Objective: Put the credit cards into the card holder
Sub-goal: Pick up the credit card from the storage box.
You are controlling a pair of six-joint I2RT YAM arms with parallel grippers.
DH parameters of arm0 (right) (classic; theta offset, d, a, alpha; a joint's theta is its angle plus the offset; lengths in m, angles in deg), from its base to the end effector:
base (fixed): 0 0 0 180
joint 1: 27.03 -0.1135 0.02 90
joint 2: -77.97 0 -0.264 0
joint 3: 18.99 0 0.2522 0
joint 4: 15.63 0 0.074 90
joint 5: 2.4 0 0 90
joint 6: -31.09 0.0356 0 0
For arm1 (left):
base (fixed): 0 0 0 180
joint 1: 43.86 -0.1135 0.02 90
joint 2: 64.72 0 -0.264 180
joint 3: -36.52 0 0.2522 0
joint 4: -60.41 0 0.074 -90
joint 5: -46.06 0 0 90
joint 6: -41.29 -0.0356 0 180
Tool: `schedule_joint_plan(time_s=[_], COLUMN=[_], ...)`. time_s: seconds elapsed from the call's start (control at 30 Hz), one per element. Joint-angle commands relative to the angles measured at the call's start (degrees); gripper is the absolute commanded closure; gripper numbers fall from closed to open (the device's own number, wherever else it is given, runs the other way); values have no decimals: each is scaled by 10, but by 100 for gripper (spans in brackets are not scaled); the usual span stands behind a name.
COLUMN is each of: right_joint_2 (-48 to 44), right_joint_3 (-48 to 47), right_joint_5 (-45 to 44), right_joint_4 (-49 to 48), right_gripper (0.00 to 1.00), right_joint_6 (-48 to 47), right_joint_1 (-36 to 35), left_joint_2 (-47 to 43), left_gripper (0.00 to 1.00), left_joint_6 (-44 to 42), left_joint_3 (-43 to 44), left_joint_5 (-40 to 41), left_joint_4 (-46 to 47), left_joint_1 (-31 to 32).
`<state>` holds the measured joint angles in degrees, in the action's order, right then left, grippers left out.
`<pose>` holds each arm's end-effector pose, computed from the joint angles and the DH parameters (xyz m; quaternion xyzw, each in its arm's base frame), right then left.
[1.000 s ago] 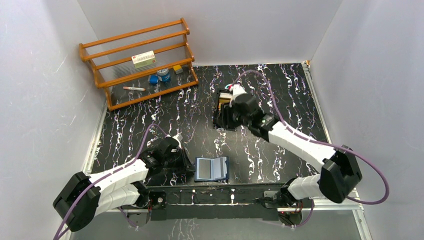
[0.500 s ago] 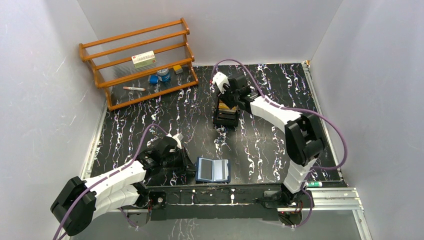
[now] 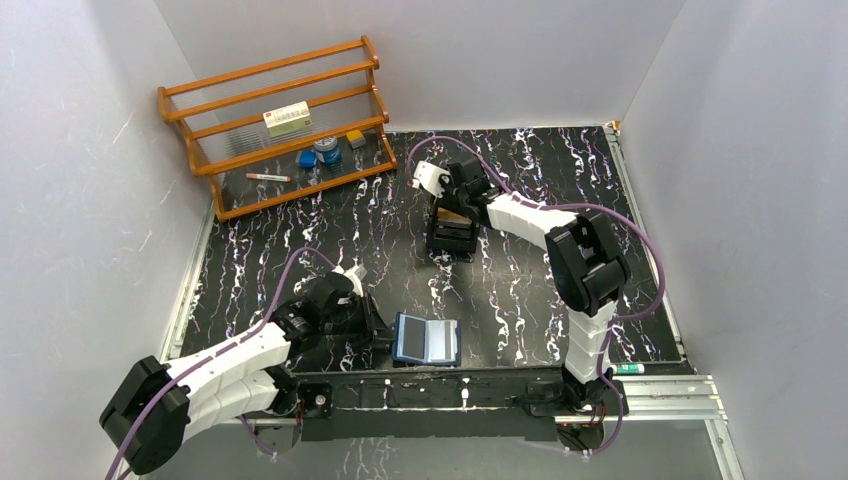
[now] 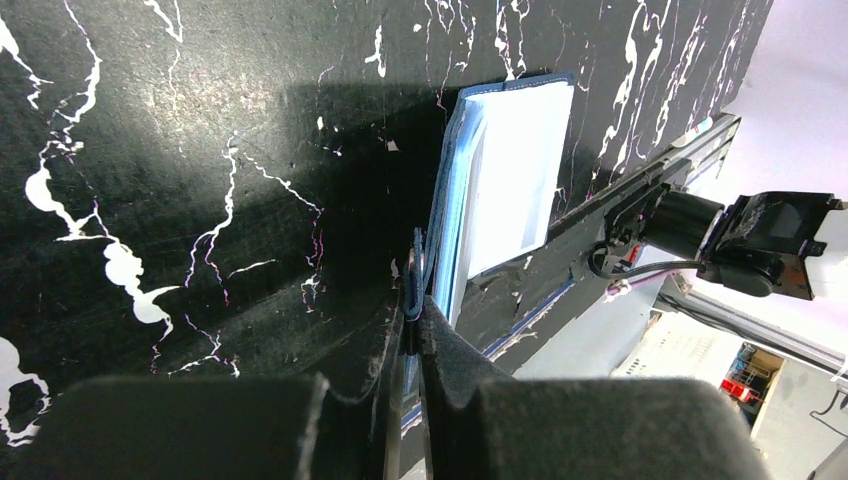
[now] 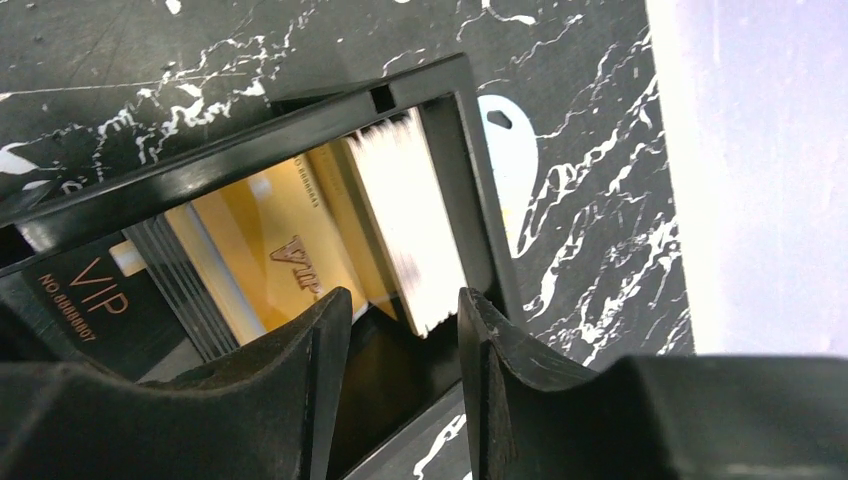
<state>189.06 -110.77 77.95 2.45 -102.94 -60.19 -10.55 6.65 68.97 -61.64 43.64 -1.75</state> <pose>0.3713 0.2355 0.2102 -0.5281 0.7214 -0.1169 0.4325 0.1294 -0.1316 0.1670 -0.0363 0.8917 -0.4141 0.1790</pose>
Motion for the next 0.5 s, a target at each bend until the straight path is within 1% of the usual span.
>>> schedule_joint_plan(time_s=[0.0,0.17,0.47], right_joint_2=[10,13,28], right_joint_3=[-9,5,5], right_joint_5=[-11,-9,18], right_joint_4=[-67,-104,-96], right_gripper=[49,49,49], right_joint_6=[-32,-47,-56], right_joint_1=[-2,-3,-8], left_joint_2=[-5,-3,-9], left_gripper=[94,94,93], left_joint_6=[2,4,8], left_joint_3=[-1,-5,-11], left_joint_5=[-19,-22,-22], left_joint_4=[7,16,22], left_joint_1=[-1,-1,-2])
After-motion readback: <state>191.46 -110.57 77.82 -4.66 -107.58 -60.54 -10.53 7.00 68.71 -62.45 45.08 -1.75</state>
